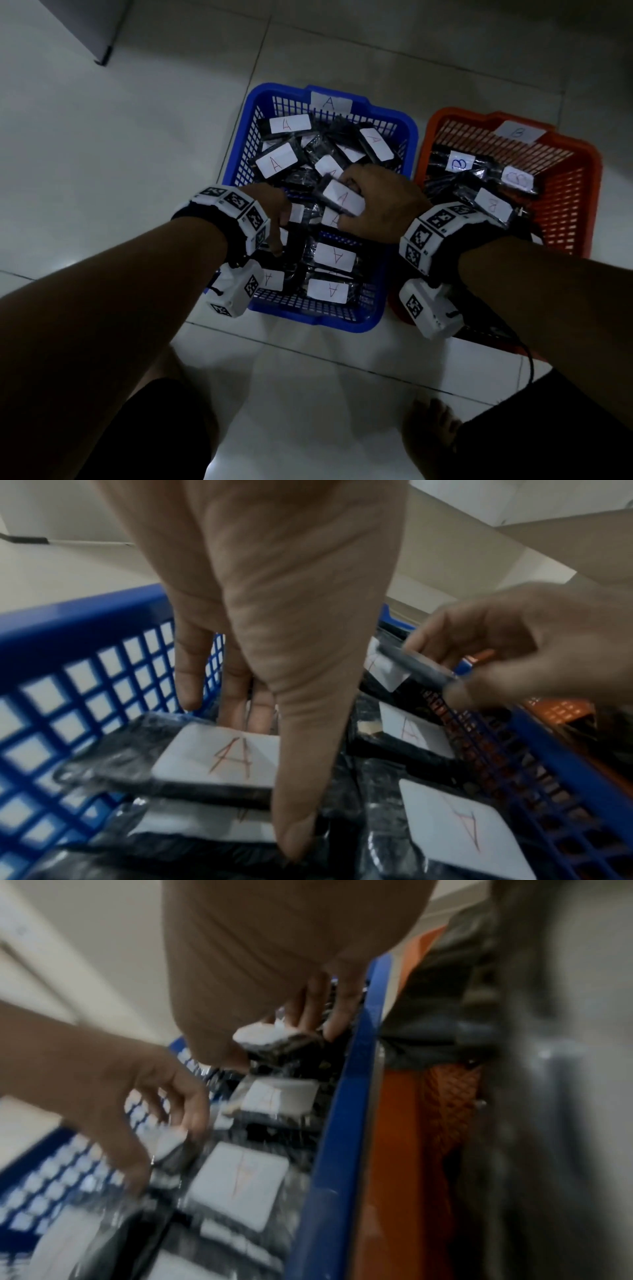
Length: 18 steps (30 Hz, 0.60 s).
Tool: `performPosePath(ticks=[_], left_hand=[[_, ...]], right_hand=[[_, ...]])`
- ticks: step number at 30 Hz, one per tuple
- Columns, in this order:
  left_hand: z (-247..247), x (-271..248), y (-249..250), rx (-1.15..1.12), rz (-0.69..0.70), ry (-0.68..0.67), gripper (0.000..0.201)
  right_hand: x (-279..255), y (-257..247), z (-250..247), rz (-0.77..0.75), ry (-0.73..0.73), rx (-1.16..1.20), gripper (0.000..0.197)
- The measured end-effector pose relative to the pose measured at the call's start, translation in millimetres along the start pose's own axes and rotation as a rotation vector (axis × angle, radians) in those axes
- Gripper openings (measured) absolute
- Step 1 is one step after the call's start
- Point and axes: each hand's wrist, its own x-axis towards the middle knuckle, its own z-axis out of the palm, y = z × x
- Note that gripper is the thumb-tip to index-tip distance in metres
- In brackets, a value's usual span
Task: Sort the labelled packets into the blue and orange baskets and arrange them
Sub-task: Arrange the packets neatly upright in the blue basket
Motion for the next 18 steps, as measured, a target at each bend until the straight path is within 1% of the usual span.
performPosePath(ticks=[2,4,6,10,12,14,15,16,18], left_hand=[[-0.4,2.1,4.5,-0.006,-0.022,-0.003,0.044],[-3.1,3.0,9.9,-0.018,-0.018,0.017,0.042],[-8.2,5.7,11.6,-0.064,0.022,0.096,0.046],[-15.2,7.0,21.2,-0.173,0.008,0.272,0.044],[-12.5,8.8,24.0,-0.209,0.002,0.285,0.049],[-9.7,6.2,21.4,-0.235,-0.006,0.286,0.047],[-8.6,2.9,18.2,-0.245,-0.006,0.32,0.043],[-8.7,-0.8,14.8,-0.257,-0.011,0.388,0.037],[-10.0,-7.5,6.6,-0.25,-0.037,0.596,0.031]], right_hand=[[0.7,0.5,-5.6,-0.004,0.065,0.015,0.063],[-0.7,2.5,-7.8,-0.002,0.076,0.01,0.063],[-2.1,5.6,-6.4,-0.008,0.06,0.002,0.062],[-3.3,9.6,-2.6,-0.034,0.009,-0.056,0.059],[-4.4,10.7,1.1,-0.061,-0.034,-0.093,0.058],[-5.8,11.5,8.0,-0.098,-0.056,-0.131,0.058],[-6.5,11.4,12.0,-0.114,-0.058,-0.153,0.058],[-6.5,10.9,15.2,-0.121,-0.056,-0.176,0.058],[-5.0,8.9,19.6,-0.113,-0.049,-0.207,0.056]])
